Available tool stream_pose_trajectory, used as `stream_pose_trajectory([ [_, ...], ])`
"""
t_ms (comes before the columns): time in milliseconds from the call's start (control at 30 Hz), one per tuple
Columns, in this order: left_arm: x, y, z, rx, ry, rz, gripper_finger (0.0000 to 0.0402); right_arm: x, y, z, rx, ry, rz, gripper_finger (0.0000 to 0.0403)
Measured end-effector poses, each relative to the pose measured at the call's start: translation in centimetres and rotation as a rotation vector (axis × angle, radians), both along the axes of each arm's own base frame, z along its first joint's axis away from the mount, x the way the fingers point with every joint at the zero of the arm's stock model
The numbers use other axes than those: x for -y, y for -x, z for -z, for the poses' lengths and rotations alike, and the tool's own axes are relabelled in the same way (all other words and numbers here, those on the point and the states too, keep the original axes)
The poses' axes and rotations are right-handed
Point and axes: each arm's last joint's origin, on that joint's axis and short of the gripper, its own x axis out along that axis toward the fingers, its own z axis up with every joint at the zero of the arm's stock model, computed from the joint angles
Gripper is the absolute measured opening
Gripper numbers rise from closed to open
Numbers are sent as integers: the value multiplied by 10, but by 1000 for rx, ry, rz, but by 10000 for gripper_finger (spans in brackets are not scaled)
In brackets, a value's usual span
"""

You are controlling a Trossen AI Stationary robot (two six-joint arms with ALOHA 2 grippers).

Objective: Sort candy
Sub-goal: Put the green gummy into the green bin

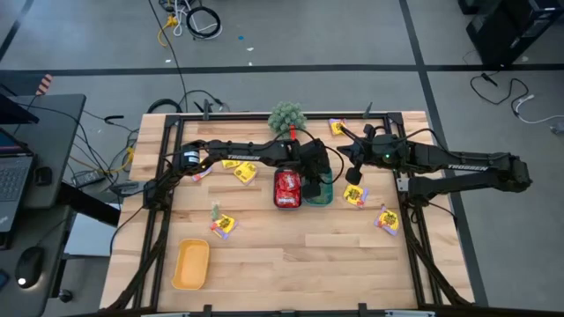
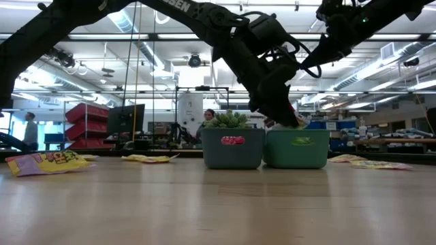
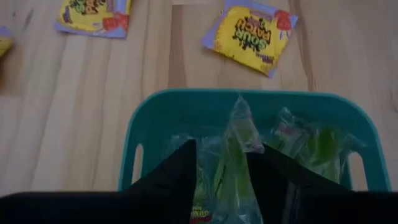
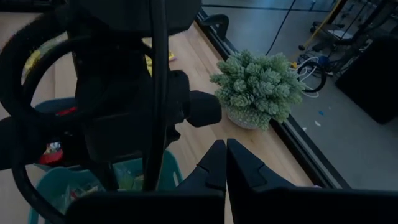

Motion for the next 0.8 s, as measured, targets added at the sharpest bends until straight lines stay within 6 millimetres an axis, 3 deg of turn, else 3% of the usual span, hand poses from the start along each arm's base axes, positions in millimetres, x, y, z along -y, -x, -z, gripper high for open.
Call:
stream_pose_trajectory([
  [467, 1, 4, 6, -55, -6, -17, 158, 0, 0, 0, -4, -3, 1, 0],
  [667, 9, 11, -24, -86, -83, 30, 146, 0, 0, 1, -6, -4, 0, 0],
  [800, 26, 20, -44, -96, -101, 72, 85, -1, 1, 1, -15, -7, -1, 0],
])
